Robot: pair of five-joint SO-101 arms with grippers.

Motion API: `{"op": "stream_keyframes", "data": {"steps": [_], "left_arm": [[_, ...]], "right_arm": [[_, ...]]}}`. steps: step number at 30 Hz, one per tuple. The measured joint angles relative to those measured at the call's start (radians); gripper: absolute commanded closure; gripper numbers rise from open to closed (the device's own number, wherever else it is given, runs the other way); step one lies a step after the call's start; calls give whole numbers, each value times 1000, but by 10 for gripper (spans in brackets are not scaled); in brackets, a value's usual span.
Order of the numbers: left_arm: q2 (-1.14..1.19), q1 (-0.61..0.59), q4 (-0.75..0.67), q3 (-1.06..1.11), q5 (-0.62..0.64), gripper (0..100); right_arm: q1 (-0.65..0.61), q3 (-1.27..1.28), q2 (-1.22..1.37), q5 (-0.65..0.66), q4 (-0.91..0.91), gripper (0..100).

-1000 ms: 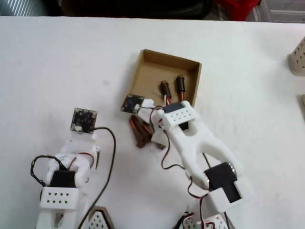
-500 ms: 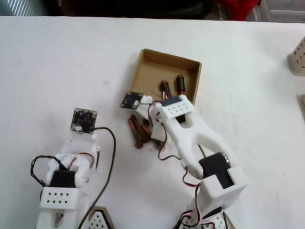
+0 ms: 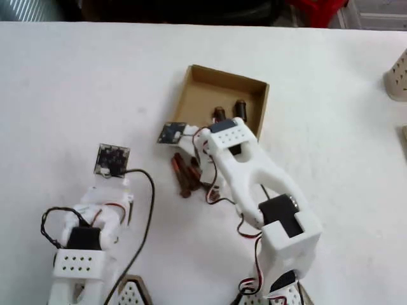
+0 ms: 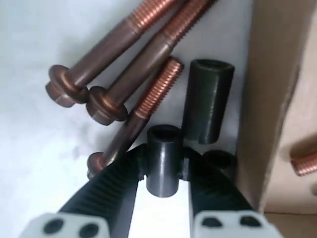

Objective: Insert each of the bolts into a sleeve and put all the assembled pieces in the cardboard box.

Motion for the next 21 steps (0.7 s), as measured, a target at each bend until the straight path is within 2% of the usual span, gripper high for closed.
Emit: {"op": "stream_keyframes", "data": {"steps": [3, 9, 21], "left_arm": [[0, 0, 0, 0, 0, 976], [0, 0, 0, 9, 0, 976], [0, 0, 0, 9, 0, 976]], "right_arm": [[-3, 0, 0, 8, 2, 815], [-18, 2, 0, 15, 26, 877], [-12, -3, 5, 15, 23, 882]]}}
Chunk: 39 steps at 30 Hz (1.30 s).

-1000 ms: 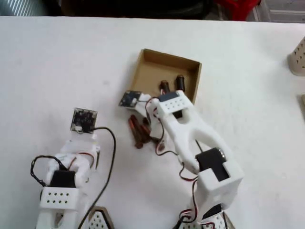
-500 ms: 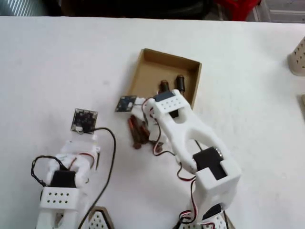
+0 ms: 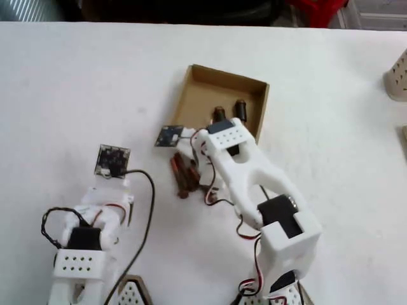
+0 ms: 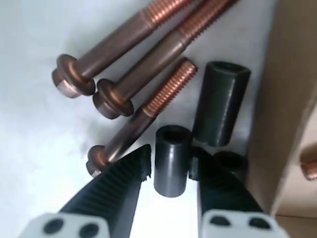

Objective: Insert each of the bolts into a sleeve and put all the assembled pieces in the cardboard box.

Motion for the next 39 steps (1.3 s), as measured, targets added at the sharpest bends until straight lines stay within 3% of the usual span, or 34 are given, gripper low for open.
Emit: {"op": "stream_keyframes", "data": {"steps": [5, 8, 13, 21, 29, 39], "left_arm": [[0, 0, 0, 0, 0, 976], [0, 0, 0, 0, 0, 976], [0, 0, 0, 0, 0, 976], [0, 0, -31, 0, 0, 976], [0, 0, -25, 0, 0, 976], [0, 0, 29, -20, 0, 976]], "right_arm": [[0, 0, 2, 0, 0, 893], [0, -2, 2, -23, -6, 994], [-2, -8, 3, -52, -20, 980], [20, 17, -35, -244, -17, 981], [40, 235, -344, -416, 11, 981], [219, 496, -605, -500, -37, 981]]}}
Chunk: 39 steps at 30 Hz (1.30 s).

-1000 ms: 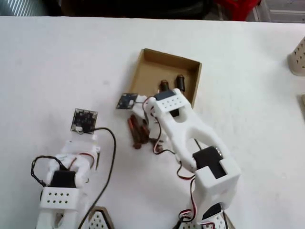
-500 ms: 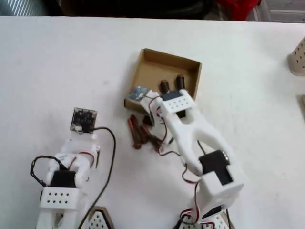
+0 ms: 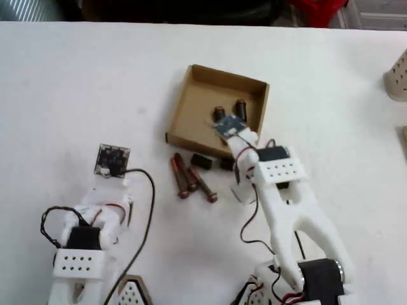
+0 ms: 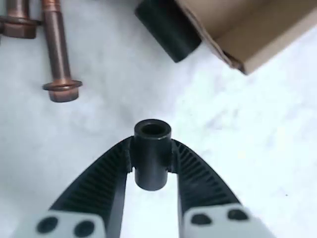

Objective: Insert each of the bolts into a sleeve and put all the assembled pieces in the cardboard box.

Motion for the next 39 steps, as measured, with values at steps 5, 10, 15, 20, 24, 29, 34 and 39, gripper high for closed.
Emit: {"op": "stream_keyframes", "data": {"steps": [5, 10, 15, 20, 24, 29, 34, 39], "left_arm": [[48, 25, 9, -60, 0, 976], [307, 31, 9, -226, -2, 976], [686, 109, 9, -466, -189, 969], [944, 212, 44, -652, -342, 870], [961, 339, 77, -732, -348, 846], [956, 549, 127, -753, -377, 846], [961, 707, 143, -753, -575, 844], [1016, 727, 89, -753, -755, 842]], "right_arm": [[86, 37, -26, -8, -26, 981], [221, 41, -26, -8, -32, 981], [381, 92, -26, 25, -78, 981], [551, 109, -26, 46, -115, 981], [620, 115, -26, 51, -152, 981], [631, 124, -26, 52, -161, 981], [631, 124, -26, 54, -173, 981], [629, 127, -26, 77, -173, 981]]}}
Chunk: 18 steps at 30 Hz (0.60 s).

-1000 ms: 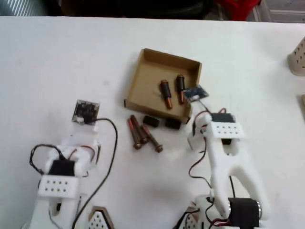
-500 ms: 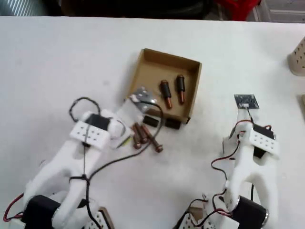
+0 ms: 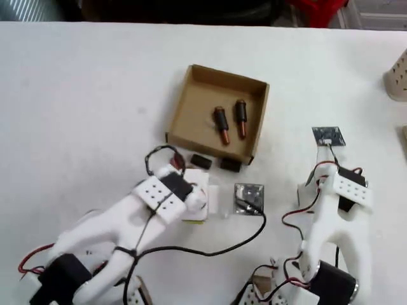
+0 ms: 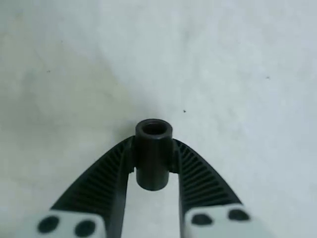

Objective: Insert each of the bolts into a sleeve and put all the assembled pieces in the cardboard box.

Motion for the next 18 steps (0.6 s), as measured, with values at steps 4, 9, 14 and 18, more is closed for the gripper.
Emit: {"op": "stream_keyframes", "data": {"steps": [4, 9, 14, 18], "left_arm": [[46, 0, -40, 0, -106, 842], [112, -15, -46, -58, -209, 842], [209, -75, -46, -143, -273, 842], [311, -75, -66, -196, -278, 845]], "right_arm": [[0, 12, 0, 23, -9, 981], [-18, 12, 0, 25, -26, 981], [-18, 12, 0, 26, -28, 981], [-17, 12, 0, 26, -28, 981]]}}
